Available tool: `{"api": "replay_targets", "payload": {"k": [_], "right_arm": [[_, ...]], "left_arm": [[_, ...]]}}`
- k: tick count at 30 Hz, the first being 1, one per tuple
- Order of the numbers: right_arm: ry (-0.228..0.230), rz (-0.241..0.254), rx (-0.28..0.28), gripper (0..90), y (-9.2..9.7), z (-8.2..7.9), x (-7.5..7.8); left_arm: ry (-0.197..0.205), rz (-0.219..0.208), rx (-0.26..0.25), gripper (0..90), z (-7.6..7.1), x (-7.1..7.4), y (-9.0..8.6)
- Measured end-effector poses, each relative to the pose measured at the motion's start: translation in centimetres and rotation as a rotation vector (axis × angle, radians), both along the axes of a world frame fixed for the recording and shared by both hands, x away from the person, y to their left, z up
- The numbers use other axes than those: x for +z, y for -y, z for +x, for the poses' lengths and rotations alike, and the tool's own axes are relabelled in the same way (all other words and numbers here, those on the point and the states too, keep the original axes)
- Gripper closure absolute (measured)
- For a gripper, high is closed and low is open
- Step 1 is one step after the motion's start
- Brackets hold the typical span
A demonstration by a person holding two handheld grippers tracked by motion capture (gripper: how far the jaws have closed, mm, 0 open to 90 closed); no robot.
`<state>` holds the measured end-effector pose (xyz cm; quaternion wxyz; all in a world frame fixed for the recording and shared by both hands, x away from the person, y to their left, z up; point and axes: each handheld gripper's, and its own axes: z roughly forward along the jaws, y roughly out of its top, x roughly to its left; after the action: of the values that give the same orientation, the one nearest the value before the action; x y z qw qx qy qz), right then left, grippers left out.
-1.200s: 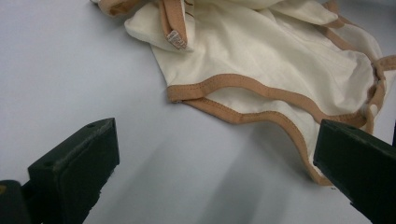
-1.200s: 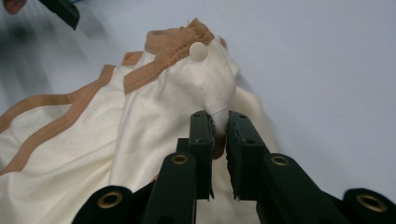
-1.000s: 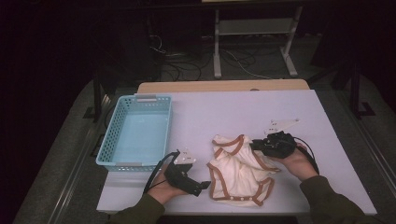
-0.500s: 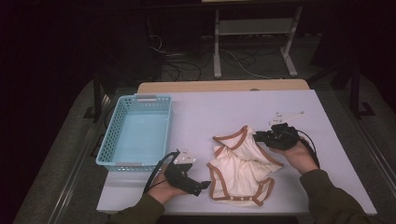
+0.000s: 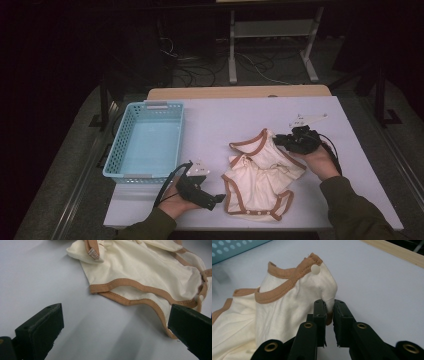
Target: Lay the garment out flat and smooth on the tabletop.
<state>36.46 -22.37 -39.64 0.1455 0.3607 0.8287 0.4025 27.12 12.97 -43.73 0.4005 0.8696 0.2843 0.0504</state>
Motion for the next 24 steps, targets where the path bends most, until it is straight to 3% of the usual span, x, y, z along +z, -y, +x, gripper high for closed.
{"api": "replay_targets", "payload": {"k": [4, 10, 15, 23, 24], "right_arm": [[0.007, -0.003, -0.022, 79.7, 0.3, 0.7, 0.1], [0.008, -0.001, -0.056, 79.7, 0.9, 1.5, 0.1], [0.004, -0.002, -0.071, 79.6, 1.1, 2.1, 0.1], [-0.017, -0.005, -0.131, 79.7, 1.5, 4.5, -0.7], [-0.016, -0.01, -0.137, 79.7, 1.5, 4.8, -0.8]], "left_arm": [[-0.005, -0.024, 0.02, 0.0, 0.0, -0.1, 0.1], [-0.003, -0.007, 0.008, 0.0, 0.0, -0.1, 0.1], [-0.003, -0.024, 0.021, 0.0, 0.0, -0.1, 0.1], [-0.006, -0.021, 0.015, 0.0, 0.0, -0.1, 0.2], [-0.002, -0.001, -0.002, 0.0, 0.0, 0.0, 0.0]]}}
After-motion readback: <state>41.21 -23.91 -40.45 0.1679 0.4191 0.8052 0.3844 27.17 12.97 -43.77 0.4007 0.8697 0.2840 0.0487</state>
